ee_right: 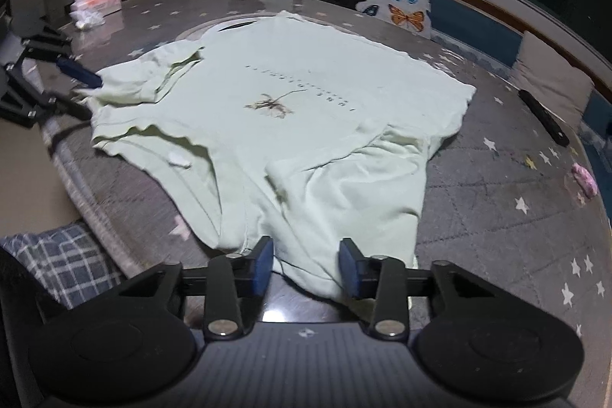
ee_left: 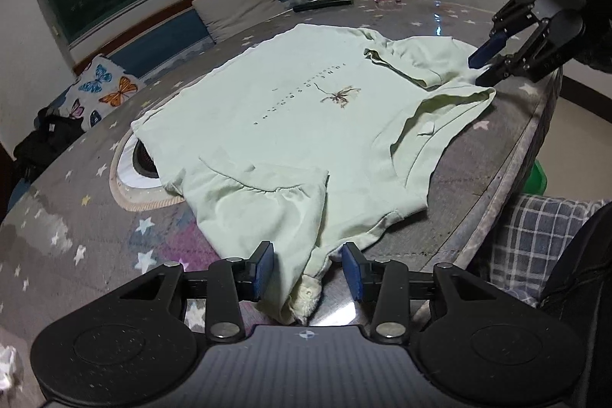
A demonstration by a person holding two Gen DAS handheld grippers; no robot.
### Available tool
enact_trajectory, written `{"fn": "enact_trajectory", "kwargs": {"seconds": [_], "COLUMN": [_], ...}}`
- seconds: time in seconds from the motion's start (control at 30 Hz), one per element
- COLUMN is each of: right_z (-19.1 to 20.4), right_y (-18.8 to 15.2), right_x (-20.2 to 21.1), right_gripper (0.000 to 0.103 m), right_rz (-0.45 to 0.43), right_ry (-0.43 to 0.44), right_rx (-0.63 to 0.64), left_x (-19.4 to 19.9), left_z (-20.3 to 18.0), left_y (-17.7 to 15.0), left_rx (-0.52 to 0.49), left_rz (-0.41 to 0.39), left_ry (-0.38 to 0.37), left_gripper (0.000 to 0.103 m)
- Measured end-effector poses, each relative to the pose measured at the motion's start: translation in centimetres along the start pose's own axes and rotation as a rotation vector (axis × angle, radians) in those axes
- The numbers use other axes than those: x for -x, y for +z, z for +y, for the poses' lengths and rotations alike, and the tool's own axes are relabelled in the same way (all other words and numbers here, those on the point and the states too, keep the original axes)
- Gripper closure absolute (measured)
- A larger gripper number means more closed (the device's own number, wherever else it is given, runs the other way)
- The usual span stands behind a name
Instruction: Fold clothes
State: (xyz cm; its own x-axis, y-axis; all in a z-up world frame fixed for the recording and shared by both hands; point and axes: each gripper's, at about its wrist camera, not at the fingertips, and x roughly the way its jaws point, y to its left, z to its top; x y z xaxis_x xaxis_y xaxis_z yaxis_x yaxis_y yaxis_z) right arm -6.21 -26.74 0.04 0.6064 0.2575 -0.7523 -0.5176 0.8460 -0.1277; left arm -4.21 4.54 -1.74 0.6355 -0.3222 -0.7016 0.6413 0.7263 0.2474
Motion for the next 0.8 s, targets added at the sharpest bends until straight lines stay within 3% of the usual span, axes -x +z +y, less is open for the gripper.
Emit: {"fn": "enact_trajectory", "kwargs": {"seconds": [0.13, 0.23, 0.3, 0.33, 0.4, 0.47, 0.53, 0.8], "right_z": [0.1, 0.1, -0.2, -0.2, -0.4, -0.4, 0.1, 2.2], "right_y": [0.0, -0.1, 0.0, 0.0, 0.0, 0.0, 0.0, 0.2], "right_x": [0.1, 0.1, -0.1, -0.2, -0.4, -0.5, -0.4, 4.0], "right_gripper": [0.065, 0.064, 0.065, 0.067, 0.080, 0.092, 0.097, 0.100], "right_rz": [0.005, 0.001, -0.007, -0.011, -0.022, -0.030, -0.043, -0.159], "right_ry": [0.011, 0.017, 0.015, 0.014, 0.014, 0.011, -0.004, -0.062], "right_rx": [0.020, 0.021, 0.001, -0.010, -0.033, -0.046, -0.042, -0.007], "left_x": [-0.3, -0.5, -0.7, -0.7, -0.8, -0.6, -0.2, 4.8], "left_z": [0.2, 0.3, 0.3, 0.3, 0.4, 0.4, 0.3, -0.6], "left_y": [0.0, 0.1, 0.2, 0.2, 0.3, 0.4, 0.5, 0.7], "left_rx": [-0.012, -0.015, -0.015, -0.011, -0.004, 0.011, 0.024, 0.064], "left_rz": [0.000, -0.001, -0.004, -0.007, -0.013, -0.026, -0.046, -0.158], "left_ry": [0.001, -0.001, -0.001, 0.000, 0.003, 0.018, 0.037, 0.116], "left_gripper": [0.059, 0.065, 0.074, 0.077, 0.088, 0.092, 0.094, 0.096]}}
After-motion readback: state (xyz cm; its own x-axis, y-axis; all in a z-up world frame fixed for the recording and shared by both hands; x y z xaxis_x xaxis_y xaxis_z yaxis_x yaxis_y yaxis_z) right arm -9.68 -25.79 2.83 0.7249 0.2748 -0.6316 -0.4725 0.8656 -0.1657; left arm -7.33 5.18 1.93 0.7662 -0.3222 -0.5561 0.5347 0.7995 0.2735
